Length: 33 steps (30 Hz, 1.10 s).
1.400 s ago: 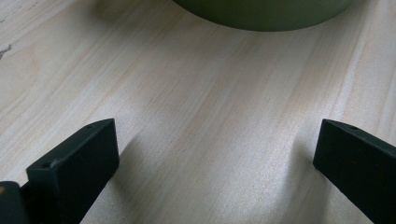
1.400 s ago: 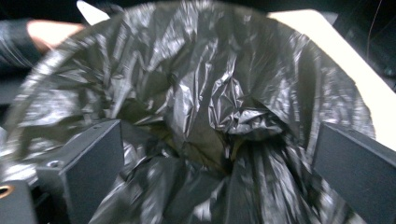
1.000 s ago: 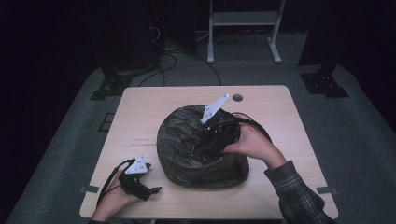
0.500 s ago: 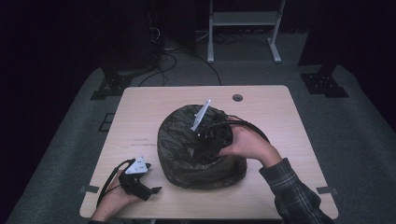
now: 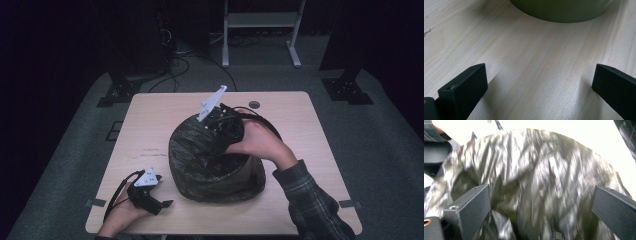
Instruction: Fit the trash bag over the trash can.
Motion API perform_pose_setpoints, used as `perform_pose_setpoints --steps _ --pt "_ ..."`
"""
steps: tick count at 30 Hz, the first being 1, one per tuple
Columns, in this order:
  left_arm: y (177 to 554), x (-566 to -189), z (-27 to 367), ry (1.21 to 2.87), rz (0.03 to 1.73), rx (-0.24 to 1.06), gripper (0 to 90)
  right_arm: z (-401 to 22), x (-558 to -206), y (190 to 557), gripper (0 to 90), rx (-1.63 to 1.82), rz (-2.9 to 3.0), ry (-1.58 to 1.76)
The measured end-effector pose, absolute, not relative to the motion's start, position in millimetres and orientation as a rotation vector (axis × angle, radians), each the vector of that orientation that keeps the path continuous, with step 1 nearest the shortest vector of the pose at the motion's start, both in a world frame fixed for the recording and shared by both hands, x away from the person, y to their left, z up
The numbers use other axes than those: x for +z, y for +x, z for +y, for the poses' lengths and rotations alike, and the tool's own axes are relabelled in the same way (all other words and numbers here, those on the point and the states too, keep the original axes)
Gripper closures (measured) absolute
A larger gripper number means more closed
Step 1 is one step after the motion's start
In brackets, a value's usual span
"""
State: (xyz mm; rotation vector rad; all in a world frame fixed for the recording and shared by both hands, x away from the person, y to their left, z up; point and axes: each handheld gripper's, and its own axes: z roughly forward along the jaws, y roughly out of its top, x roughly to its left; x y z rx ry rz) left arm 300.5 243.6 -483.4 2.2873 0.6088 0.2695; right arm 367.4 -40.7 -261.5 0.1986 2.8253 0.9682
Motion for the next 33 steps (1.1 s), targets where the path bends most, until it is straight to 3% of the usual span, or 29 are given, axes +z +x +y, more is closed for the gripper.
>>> perform_pose_setpoints --steps 8,21,28,33 --pt "300 -483 244 2.288 0.608 0.269 0.0 2 -291 377 1.7 0.912 2.909 0.146" --pt "300 -483 244 2.288 0.608 0.268 0.0 33 -333 381 0.0 0.642 3.015 0.160" --pt "300 -483 244 2.288 0.608 0.268 0.0 33 -332 381 0.0 0.629 2.998 0.158" --pt "300 -483 244 2.287 0.609 0.269 0.0 10 -299 385 0.0 0.731 2.928 0.236"
